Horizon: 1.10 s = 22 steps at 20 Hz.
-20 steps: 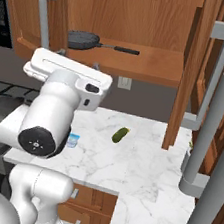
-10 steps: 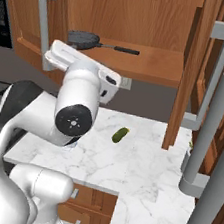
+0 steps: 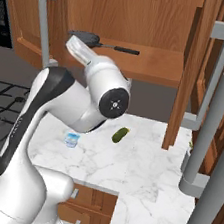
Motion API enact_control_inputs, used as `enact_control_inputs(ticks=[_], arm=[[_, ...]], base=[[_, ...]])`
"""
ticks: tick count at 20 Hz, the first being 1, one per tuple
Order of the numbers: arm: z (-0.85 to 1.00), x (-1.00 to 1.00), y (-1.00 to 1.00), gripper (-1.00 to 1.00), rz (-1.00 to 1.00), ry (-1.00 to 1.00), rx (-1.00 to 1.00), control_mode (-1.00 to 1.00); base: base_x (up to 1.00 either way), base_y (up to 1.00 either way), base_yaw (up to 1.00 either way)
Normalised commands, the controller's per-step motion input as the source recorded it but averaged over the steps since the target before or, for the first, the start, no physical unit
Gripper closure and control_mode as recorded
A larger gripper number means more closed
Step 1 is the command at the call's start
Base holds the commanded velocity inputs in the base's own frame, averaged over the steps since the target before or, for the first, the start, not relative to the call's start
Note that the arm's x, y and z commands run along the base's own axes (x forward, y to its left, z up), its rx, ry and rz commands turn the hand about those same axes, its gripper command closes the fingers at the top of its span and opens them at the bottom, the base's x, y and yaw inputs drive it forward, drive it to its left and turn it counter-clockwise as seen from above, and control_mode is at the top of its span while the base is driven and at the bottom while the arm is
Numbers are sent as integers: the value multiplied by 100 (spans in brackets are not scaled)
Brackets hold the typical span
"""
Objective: Pick the pan from the cabinet and place it on the stove. Then turn on the stove burner for the pan.
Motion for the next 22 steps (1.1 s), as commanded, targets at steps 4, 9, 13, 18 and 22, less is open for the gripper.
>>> enact_control_inputs(ticks=[4, 9, 13, 18, 22], arm=[[-17, 36, 1, -100, 20, 13, 13, -100], [-16, 33, 10, -100, 19, 13, 13, -100], [-11, 31, 12, -100, 18, 14, 12, -100], [-10, 32, 10, -100, 17, 13, 11, -100], [-10, 25, 18, -100, 14, 11, 9, -100]], base=[[0, 0, 0], [0, 0, 0], [0, 0, 0], [0, 0, 0], [0, 0, 0]])
